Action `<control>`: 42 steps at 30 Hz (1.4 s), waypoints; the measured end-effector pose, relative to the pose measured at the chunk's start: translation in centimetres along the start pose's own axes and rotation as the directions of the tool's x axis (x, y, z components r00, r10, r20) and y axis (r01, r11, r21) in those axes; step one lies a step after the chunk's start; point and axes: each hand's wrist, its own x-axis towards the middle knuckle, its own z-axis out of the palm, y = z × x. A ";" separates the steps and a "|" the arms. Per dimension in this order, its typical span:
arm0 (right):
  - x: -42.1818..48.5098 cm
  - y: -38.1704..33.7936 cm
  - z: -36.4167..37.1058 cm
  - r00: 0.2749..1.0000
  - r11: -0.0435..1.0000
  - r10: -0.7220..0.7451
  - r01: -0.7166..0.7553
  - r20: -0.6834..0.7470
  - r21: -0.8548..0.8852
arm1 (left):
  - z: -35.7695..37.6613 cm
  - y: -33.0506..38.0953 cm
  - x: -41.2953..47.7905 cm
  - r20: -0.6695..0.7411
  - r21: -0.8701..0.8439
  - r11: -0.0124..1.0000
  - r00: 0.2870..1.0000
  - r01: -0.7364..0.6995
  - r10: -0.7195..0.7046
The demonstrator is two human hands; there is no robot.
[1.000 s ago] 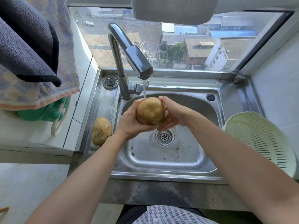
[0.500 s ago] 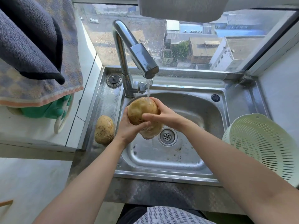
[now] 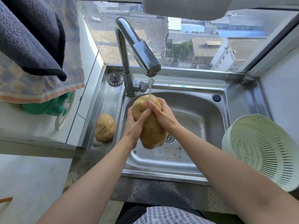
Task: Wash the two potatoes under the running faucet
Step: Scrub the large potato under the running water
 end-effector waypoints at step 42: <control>-0.4 0.2 -2.4 0.989 0.981 0.083 -0.103 0.126 0.166 | 2.1 2.3 2.1 -0.044 -0.020 0.976 0.975 0.219 -0.220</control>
